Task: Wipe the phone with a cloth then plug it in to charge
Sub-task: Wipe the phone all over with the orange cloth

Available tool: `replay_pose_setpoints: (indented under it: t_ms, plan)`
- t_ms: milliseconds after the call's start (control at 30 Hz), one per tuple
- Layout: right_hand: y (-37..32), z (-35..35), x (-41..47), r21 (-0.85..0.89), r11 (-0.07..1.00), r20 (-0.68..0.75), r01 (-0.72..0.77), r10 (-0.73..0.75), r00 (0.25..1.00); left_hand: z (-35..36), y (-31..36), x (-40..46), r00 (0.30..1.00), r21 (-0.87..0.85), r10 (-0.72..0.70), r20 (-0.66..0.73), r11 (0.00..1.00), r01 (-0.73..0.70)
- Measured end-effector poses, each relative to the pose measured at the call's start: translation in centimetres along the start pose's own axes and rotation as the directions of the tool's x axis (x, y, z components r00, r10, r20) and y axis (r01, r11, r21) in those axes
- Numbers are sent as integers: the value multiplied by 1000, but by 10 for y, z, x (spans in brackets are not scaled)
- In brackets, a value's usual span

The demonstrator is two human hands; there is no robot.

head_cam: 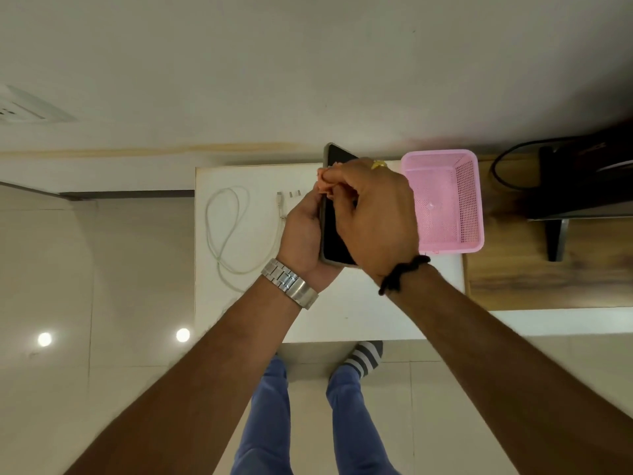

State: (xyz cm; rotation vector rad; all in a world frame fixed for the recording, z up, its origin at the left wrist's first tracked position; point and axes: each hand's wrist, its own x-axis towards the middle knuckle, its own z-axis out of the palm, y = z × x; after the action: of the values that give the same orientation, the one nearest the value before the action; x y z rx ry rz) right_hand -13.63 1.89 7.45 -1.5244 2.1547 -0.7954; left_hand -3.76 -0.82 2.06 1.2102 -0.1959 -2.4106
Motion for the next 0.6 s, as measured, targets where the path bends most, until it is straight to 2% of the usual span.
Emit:
replay_pose_setpoints:
  t_ms: [67,167,333,500,600]
  plan:
    - [-9,4,-12,38,999,10,11,-11,1000,3,9,1,1000,-15,11,-26,1000,-11]
    - [-18,5,-50,96,995,48,36,-41,998,3,20,1,998,57,0,-63,998,4]
    - [7,-6,-61,-1,994,102,113,-112,988,0,21,-5,998,1,49,-38,999,-49]
    - [19,-10,-62,-33,999,70,36,-33,997,2,22,-4,997,22,76,5,997,-76]
    - [5,4,-68,5,1000,211,14,-14,977,0,17,-3,996,41,86,-21,996,-85]
